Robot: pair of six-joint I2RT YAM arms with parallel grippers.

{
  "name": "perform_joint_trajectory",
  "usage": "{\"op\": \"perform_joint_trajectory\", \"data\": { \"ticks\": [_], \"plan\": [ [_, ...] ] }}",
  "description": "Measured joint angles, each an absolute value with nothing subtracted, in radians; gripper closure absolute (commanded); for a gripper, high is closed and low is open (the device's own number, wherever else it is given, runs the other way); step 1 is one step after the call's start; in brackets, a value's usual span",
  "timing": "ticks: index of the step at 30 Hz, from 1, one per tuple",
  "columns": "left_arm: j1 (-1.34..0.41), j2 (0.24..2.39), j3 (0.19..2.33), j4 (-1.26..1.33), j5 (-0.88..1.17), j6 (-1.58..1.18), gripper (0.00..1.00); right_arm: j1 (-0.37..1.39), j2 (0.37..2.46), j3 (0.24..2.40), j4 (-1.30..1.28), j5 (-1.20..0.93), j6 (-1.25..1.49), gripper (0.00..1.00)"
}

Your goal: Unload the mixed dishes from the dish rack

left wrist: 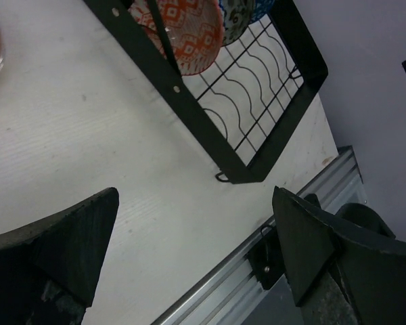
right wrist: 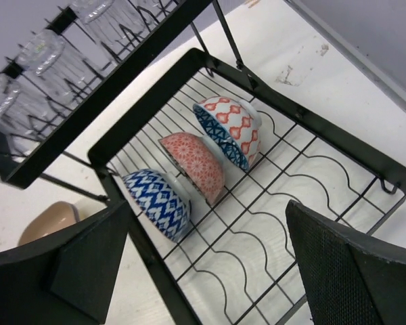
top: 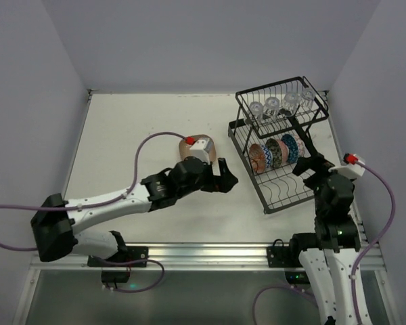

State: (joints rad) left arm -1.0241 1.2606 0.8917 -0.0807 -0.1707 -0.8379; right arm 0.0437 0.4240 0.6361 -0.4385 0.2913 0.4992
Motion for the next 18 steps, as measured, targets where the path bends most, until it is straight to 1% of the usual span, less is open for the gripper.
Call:
{"op": "perform_joint_trajectory", "data": {
  "ticks": [2, 5, 6, 7, 10, 11, 15, 16, 18],
  "plan": [
    [-1.050, 1.351, 0.930, -0.018, -0.194, -0.850, 0.01, 0.044, 0.339, 0.637, -0.495, 0.278, 0.522, 0.01],
    [-1.068, 1.514, 1.024, 0.100, -0.219, -0.855, 0.07, 0.044, 0.215, 0.670, -0.585, 0.244, 0.547, 0.01],
    [-1.068, 1.560, 1.050, 0.130, -0.225, -0.854, 0.10, 0.044, 0.185, 0.693, -0.609, 0.233, 0.552, 0.01],
    [-1.068, 1.604, 1.079, 0.158, -0.233, -0.854, 0.11, 0.044, 0.160, 0.721, -0.628, 0.213, 0.557, 0.01],
    [-1.068, 1.716, 1.152, 0.213, -0.252, -0.849, 0.24, 0.044, 0.099, 0.791, -0.660, 0.159, 0.562, 0.01],
    [-1.068, 1.755, 1.182, 0.226, -0.260, -0.846, 0.25, 0.044, 0.082, 0.812, -0.670, 0.139, 0.563, 0.01],
    [-1.068, 1.885, 1.294, 0.252, -0.288, -0.818, 0.46, 0.044, 0.054, 0.859, -0.688, 0.078, 0.563, 0.01],
    [-1.068, 1.906, 1.312, 0.255, -0.296, -0.814, 0.48, 0.044, 0.054, 0.861, -0.693, 0.067, 0.561, 0.01],
    [-1.068, 1.942, 1.348, 0.253, -0.313, -0.801, 0.49, 0.044, 0.054, 0.861, -0.703, 0.057, 0.556, 0.01]
  ]
}}
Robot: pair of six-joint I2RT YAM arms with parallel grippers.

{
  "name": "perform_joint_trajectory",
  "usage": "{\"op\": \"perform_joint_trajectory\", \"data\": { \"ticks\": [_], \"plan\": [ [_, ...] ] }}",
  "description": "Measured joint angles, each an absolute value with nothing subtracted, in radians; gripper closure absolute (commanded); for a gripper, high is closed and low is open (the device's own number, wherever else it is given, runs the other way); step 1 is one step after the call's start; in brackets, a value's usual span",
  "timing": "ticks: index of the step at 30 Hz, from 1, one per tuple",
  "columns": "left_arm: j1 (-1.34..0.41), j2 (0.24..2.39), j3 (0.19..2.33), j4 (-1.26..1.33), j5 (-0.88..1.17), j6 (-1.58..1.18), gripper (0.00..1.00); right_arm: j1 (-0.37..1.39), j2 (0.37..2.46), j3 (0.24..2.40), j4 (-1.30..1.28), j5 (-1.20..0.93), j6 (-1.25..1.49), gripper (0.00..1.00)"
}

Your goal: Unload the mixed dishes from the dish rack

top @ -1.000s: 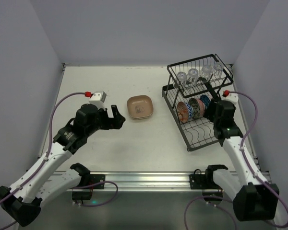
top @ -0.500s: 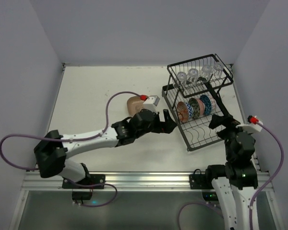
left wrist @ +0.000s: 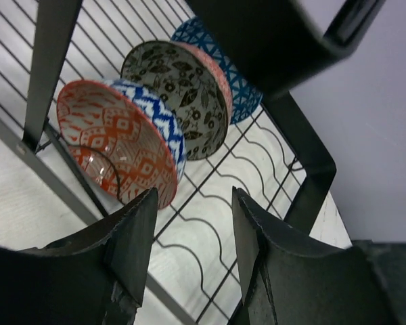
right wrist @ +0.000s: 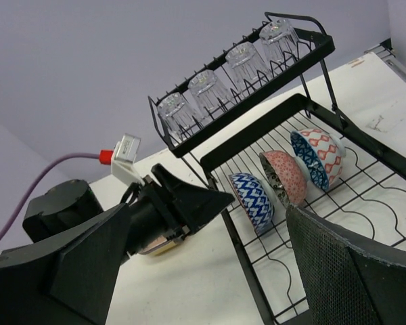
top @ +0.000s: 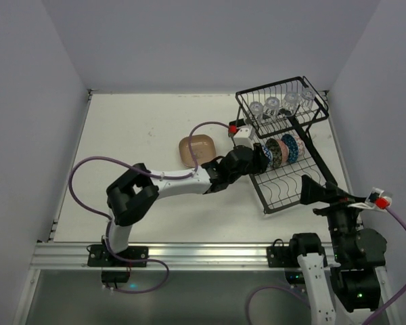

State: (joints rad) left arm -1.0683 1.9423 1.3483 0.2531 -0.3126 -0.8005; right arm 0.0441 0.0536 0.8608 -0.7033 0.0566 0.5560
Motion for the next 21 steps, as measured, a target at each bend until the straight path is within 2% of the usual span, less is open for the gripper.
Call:
{"op": "perform_joint_trajectory", "data": {
  "ticks": [11, 21],
  "plan": [
    [-1.066, 2.116, 1.583, 0.192, -0.410, -0.794, 0.52, 0.059, 0.029, 0.878, -0.737, 0.042, 0.529, 0.01],
    [-1.061, 2.128, 1.600, 0.163, -0.454, -0.804, 0.52, 0.074, 0.029, 0.878, -0.737, 0.038, 0.515, 0.01]
  ]
}}
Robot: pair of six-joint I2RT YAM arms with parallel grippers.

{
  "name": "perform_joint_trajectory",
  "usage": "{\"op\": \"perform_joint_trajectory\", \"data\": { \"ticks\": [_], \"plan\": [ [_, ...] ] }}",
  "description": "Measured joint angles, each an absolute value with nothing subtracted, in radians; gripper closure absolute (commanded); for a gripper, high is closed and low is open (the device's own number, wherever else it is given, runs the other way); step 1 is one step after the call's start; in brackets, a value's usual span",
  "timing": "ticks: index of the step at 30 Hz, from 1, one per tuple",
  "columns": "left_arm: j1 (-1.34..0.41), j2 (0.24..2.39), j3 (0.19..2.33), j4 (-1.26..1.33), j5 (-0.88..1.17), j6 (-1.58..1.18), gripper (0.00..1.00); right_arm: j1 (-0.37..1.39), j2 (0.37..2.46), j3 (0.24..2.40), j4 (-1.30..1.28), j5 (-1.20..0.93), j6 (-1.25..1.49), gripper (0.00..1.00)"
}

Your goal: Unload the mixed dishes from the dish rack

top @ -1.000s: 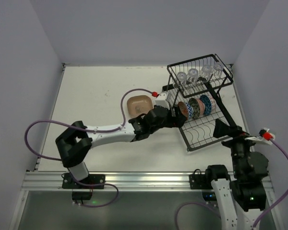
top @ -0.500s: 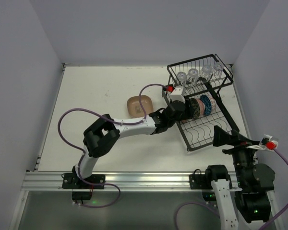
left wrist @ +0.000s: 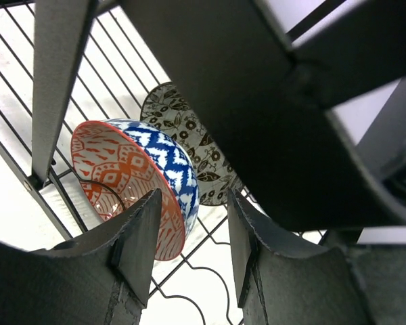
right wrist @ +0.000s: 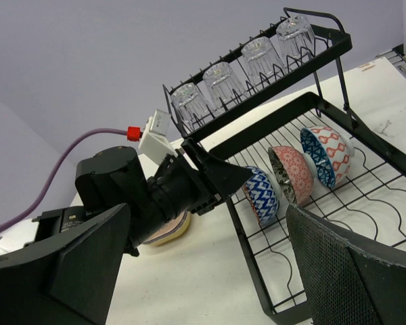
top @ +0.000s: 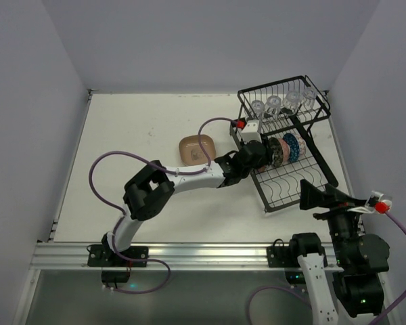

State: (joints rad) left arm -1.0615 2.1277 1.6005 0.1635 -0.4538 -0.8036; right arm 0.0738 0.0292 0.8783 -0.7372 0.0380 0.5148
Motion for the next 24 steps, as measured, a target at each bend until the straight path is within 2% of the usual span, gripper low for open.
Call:
{"op": "perform_joint_trajectory", "data": {
  "ticks": [9, 13, 24],
  "plan": [
    [-1.061, 2.131, 1.594, 0.176, -0.457, -0.840, 0.54, 0.074, 0.029, 0.878, -0.737, 0.033, 0.514, 0.01],
    [-1.061, 2.133, 1.580, 0.193, -0.457, -0.864, 0.58, 0.074, 0.029, 0.877, -0.737, 0.032, 0.515, 0.01],
    [-1.091, 2.148, 1.504, 0.205, -0.495, -0.902, 0.56, 0.080, 0.024, 0.875, -0.736, 0.011, 0.515, 0.01]
  ]
}}
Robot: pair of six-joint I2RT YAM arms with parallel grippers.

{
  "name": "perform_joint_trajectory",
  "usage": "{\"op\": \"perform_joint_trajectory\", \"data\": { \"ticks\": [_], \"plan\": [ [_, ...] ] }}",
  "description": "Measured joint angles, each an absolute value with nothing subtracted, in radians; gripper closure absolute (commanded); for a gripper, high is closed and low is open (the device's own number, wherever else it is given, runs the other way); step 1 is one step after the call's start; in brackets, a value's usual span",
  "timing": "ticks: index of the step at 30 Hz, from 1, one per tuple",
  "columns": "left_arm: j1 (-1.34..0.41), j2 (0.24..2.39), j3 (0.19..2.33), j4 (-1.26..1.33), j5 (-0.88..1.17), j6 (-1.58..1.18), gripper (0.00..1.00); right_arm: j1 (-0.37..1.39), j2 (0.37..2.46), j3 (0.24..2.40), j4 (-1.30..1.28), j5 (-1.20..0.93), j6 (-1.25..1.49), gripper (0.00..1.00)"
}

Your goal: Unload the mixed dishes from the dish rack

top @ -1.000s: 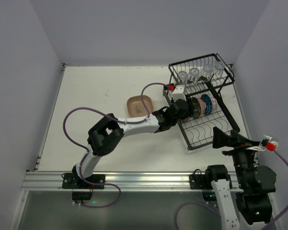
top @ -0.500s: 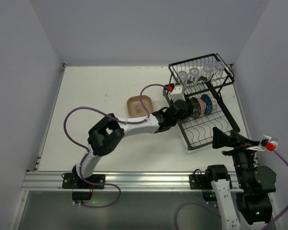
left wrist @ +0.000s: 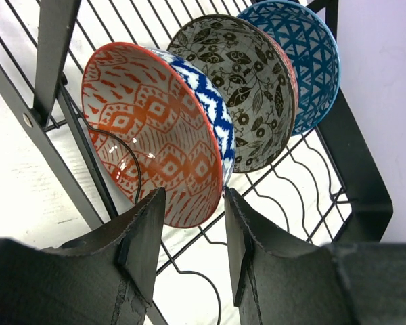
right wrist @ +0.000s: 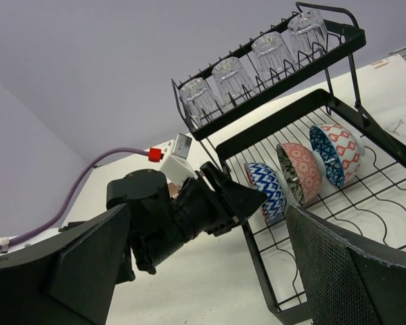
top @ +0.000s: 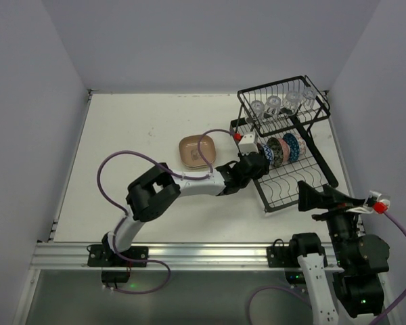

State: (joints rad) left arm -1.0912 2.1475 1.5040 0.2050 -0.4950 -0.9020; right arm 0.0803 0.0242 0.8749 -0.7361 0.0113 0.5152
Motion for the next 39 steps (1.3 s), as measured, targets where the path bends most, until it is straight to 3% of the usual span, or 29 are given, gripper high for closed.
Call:
{"op": "perform_joint_trajectory", "data": {
  "ticks": [11, 32, 36, 39],
  "plan": [
    [-1.092, 2.177, 1.464, 0.350, -0.485, -0.886, 0.56, 0.088, 0.023, 0.875, -0.736, 0.005, 0.515, 0.01],
    [-1.073, 2.221, 1.436, 0.575, -0.422, -0.870, 0.89, 0.101, 0.017, 0.862, -0.736, 0.004, 0.505, 0.01],
    [-1.059, 2.230, 1.423, 0.638, -0.389, -0.878, 1.00, 0.102, 0.016, 0.862, -0.737, 0.004, 0.504, 0.01],
    [-1.053, 2.238, 1.407, 0.688, -0.363, -0.883, 1.00, 0.104, 0.016, 0.862, -0.737, 0.004, 0.504, 0.01]
  ]
}}
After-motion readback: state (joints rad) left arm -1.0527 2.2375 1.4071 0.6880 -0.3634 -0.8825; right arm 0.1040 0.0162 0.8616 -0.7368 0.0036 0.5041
